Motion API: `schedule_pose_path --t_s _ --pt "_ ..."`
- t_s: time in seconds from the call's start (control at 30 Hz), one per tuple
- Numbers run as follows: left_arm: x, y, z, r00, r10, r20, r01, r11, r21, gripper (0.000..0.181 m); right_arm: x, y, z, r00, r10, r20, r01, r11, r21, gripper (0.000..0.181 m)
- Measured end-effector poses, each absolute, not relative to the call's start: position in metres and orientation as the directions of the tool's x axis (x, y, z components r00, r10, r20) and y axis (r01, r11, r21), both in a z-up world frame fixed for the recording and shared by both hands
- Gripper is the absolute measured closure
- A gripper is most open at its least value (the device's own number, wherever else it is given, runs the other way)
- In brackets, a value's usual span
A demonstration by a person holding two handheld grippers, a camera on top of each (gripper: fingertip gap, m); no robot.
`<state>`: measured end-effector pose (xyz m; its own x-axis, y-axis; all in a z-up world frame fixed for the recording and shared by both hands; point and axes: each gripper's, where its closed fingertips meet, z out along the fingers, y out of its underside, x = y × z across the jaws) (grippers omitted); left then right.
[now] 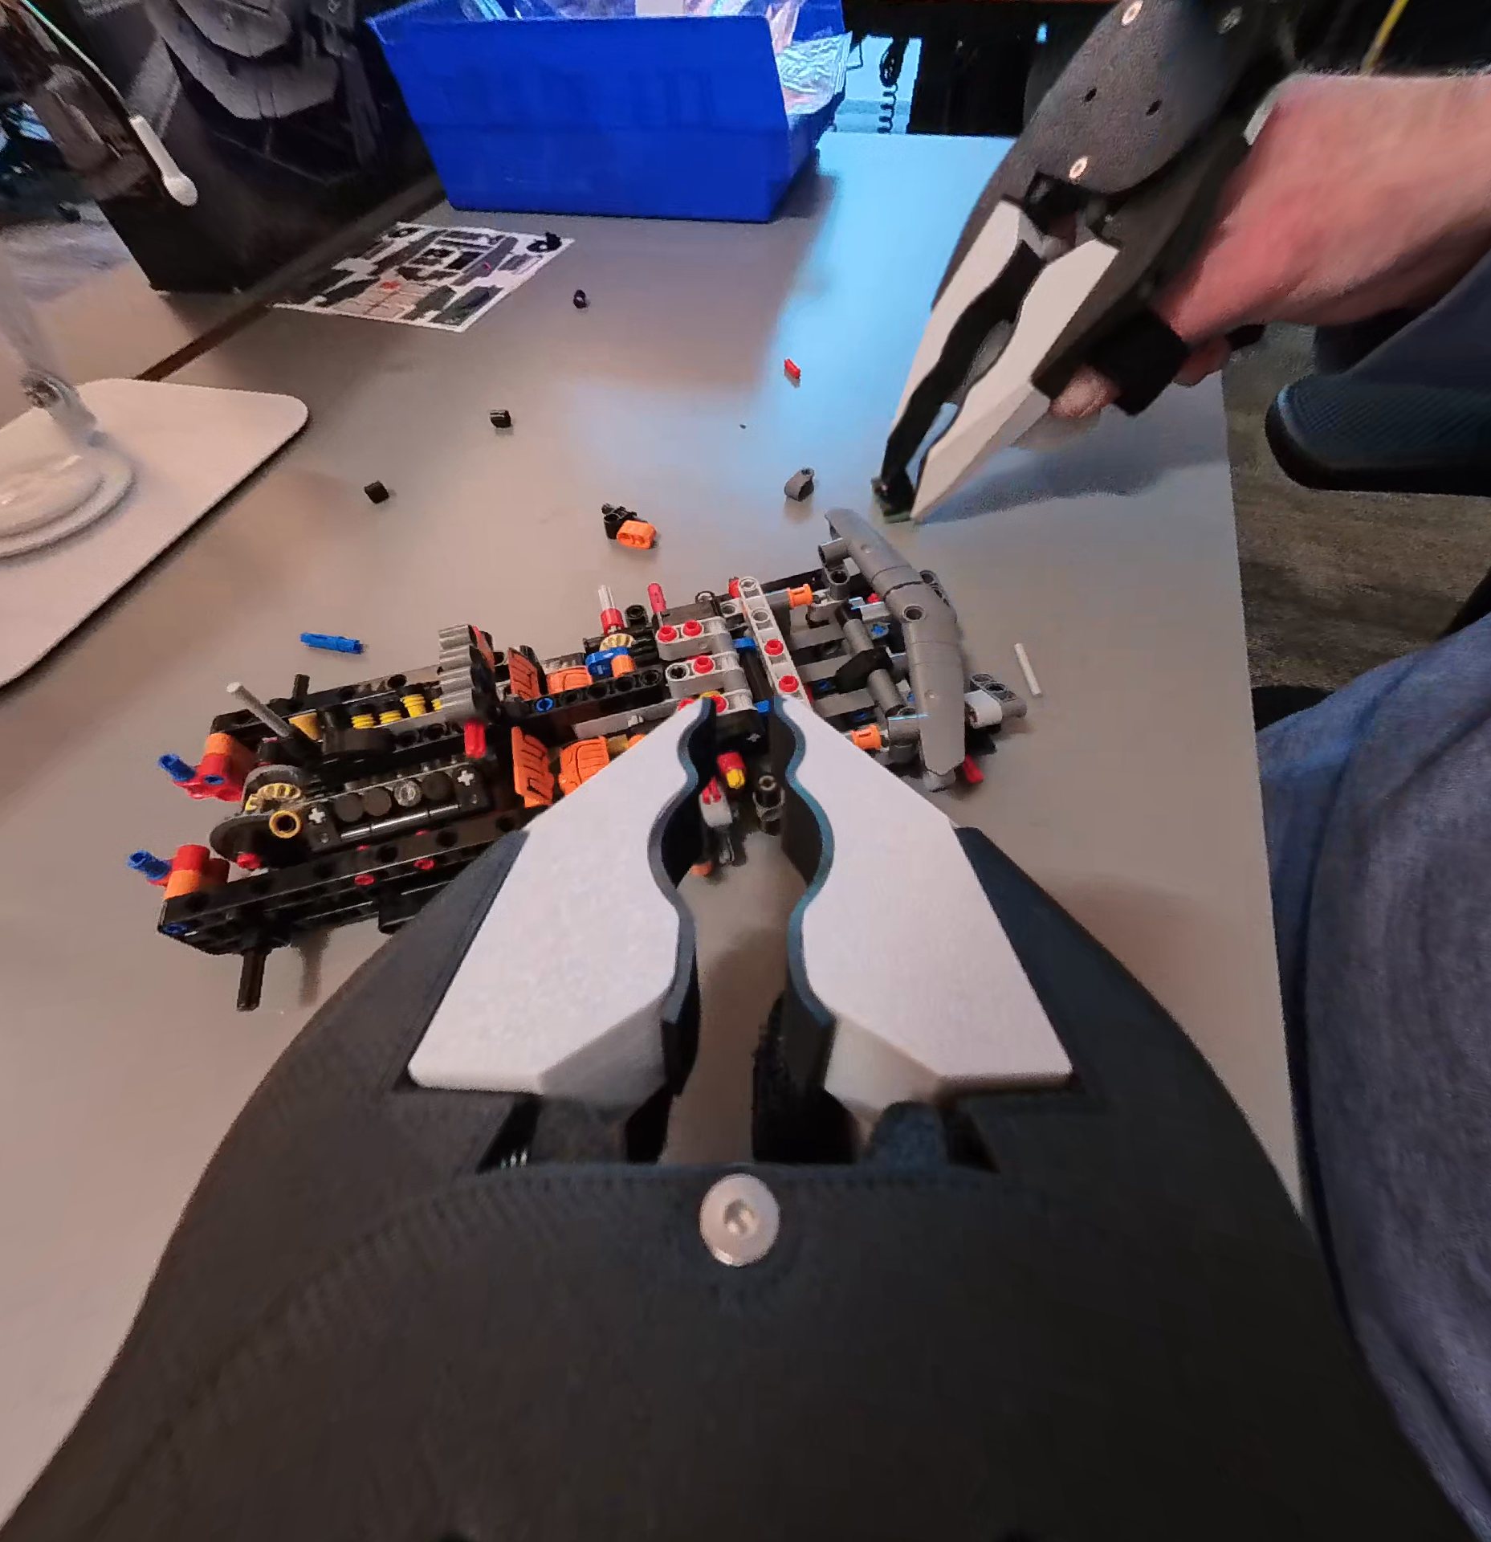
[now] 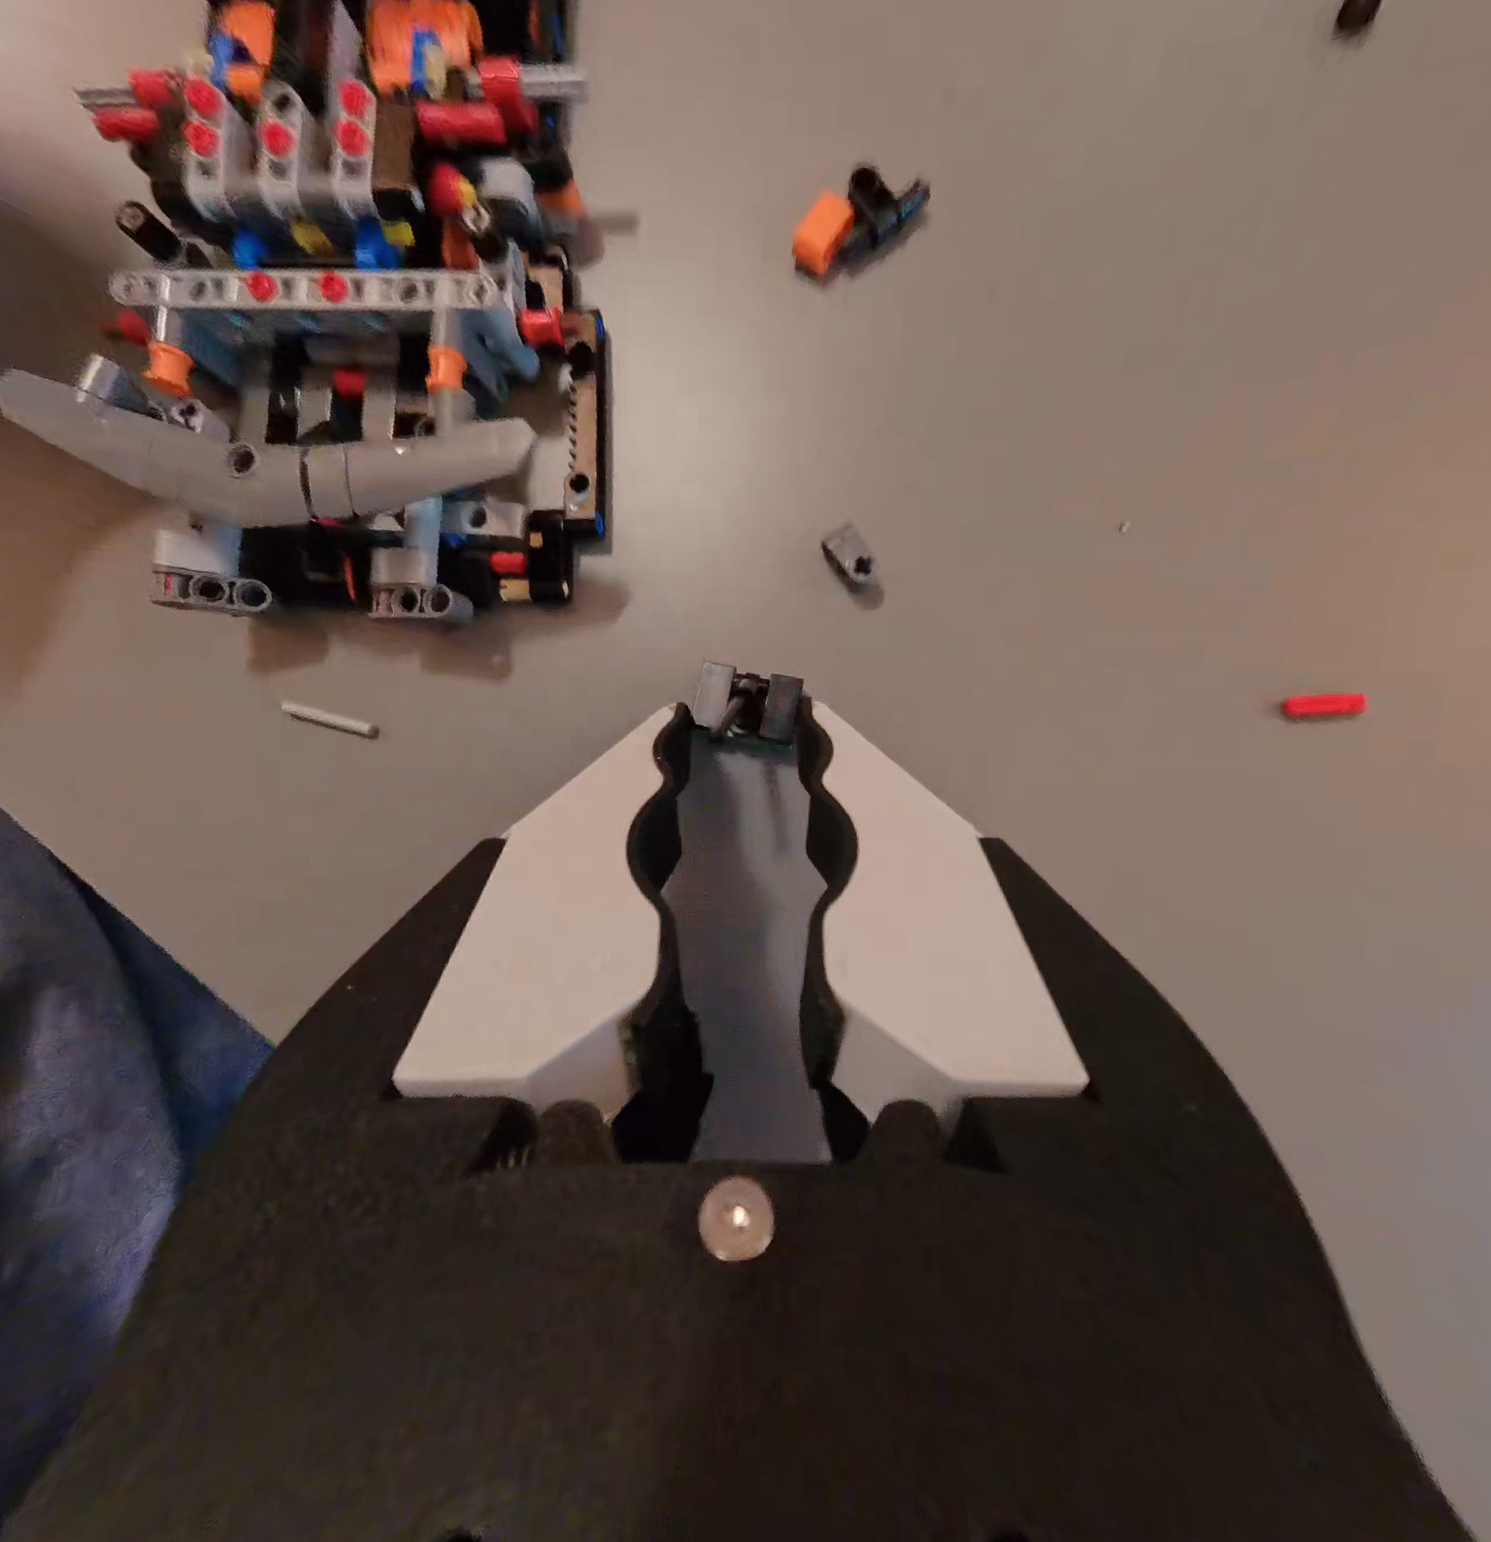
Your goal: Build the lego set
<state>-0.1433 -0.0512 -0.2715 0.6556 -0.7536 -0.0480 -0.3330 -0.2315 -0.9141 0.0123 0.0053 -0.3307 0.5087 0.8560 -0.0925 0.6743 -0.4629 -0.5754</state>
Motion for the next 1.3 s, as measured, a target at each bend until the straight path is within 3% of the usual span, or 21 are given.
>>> schedule_pose_path --t_s 0.03,0.17,0.37,0.5,0.7,0.8,1.17,1.3 --pt "-0.143 -0.051 -0.273 0.656 -0.753 -0.051 -0.338 -0.233 -0.912 0.171 0.011 0.006 -0.332 0.502 0.862 -0.075 0.682 -0.448 -0.578 0.157" --pt "-0.140 -0.050 -0.277 0.649 -0.757 -0.077 -0.364 -0.220 -0.905 0.171 0.009 0.002 -0.330 0.454 0.890 -0.054 0.726 -0.404 -0.557 0.131" --pt "-0.148 -0.043 -0.273 0.675 -0.733 -0.079 -0.336 -0.211 -0.918 0.170 0.014 0.016 -0.298 0.419 0.906 -0.062 0.695 -0.364 -0.620 0.148" --pt "-0.153 -0.039 -0.269 0.690 -0.717 -0.098 -0.327 -0.188 -0.926 0.169 0.035 0.042 -0.291 0.427 0.904 0.032 0.723 -0.319 -0.613 0.166" --pt "-0.158 -0.035 -0.267 0.704 -0.701 -0.111 -0.322 -0.176 -0.930 0.169 0.079 0.072 -0.280 0.503 0.863 0.048 0.690 -0.367 -0.624 0.157" --pt "-0.158 -0.034 -0.268 0.706 -0.700 -0.110 -0.326 -0.182 -0.928 0.169 0.092 0.072 -0.280 0.497 0.866 0.048 0.695 -0.365 -0.619 0.162" --pt "-0.151 -0.069 -0.272 0.654 -0.753 -0.072 -0.431 -0.293 -0.854 0.158 0.009 0.008 -0.273 0.150 0.988 -0.032 0.700 -0.129 -0.702 0.153" --pt "-0.130 -0.080 -0.277 0.636 -0.761 -0.128 -0.491 -0.271 -0.828 0.152 -0.020 0.002 -0.281 0.020 1.000 -0.004 0.736 -0.018 -0.677 0.154"
